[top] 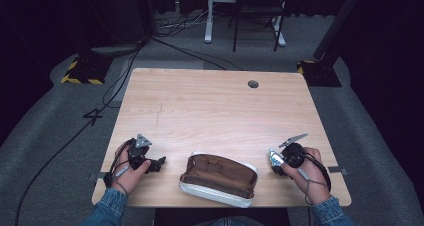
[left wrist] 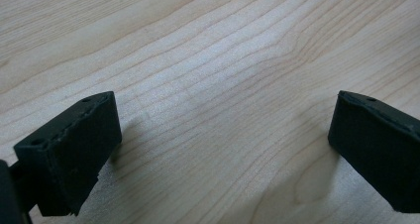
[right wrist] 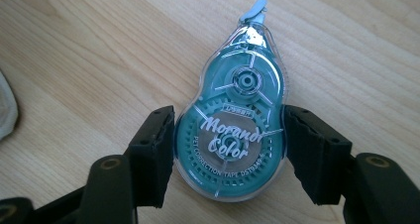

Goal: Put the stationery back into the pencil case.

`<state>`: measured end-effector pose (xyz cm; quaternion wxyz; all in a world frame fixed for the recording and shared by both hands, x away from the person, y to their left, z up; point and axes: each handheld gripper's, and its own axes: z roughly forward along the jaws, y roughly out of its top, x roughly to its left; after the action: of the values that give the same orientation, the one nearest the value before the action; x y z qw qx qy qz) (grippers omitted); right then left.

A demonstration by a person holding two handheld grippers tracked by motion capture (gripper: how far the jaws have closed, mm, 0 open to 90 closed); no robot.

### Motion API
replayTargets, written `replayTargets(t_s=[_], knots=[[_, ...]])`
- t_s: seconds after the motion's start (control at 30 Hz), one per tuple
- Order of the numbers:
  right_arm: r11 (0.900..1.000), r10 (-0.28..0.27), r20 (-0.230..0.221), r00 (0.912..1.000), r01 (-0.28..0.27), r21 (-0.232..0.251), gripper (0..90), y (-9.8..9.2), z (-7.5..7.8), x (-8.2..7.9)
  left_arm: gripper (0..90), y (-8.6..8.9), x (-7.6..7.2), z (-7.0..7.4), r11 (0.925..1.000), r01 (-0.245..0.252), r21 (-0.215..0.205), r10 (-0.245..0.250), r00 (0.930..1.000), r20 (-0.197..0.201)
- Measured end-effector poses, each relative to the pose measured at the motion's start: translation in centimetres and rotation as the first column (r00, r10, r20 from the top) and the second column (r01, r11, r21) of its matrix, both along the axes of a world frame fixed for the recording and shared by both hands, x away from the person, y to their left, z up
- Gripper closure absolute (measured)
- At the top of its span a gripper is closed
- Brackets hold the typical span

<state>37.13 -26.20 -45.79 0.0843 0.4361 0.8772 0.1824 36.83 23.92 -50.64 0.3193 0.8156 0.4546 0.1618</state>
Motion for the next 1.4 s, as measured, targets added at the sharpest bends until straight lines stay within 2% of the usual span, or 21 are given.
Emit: replayTargets(t_s=[0.27, 0.47, 0.63, 0.83, 1.2, 1.4], knots=[[0.999, -0.011, 0.043, 0.9990, 0.009, 0.037, 39.9, -0.5, 1.7, -0.4, 0.2, 0.0, 0.0, 0.0, 1.0000, 0.001, -0.001, -0.001, 1.0000, 0.000], [0.997, -0.004, 0.085, 0.9964, -0.002, 0.073, 39.9, -0.3, 3.5, -1.1, 0.2, 0.0, 0.0, 0.0, 1.0000, 0.000, 0.000, 0.000, 1.0000, 0.000], [0.995, 0.017, 0.137, 0.9905, -0.030, 0.094, 39.9, 0.3, 5.3, -1.9, 0.2, 0.0, 0.0, 0.0, 1.0000, 0.002, -0.001, -0.002, 1.0000, 0.000], [0.992, 0.037, 0.174, 0.9841, -0.058, 0.116, 39.9, 0.9, 6.9, -2.8, 0.2, 0.0, 0.1, 0.0, 1.0000, 0.004, 0.001, -0.004, 1.0000, 0.001], [0.983, 0.088, 0.214, 0.9728, -0.119, 0.137, 39.9, 2.0, 8.4, -4.0, 0.1, 0.0, 0.1, 0.0, 1.0000, 0.005, 0.002, -0.005, 1.0000, 0.001], [0.971, 0.127, 0.230, 0.9650, -0.168, 0.170, 39.9, 3.1, 9.2, -4.8, 0.2, 0.0, 0.1, 0.0, 1.0000, 0.004, 0.001, -0.004, 1.0000, 0.001]])
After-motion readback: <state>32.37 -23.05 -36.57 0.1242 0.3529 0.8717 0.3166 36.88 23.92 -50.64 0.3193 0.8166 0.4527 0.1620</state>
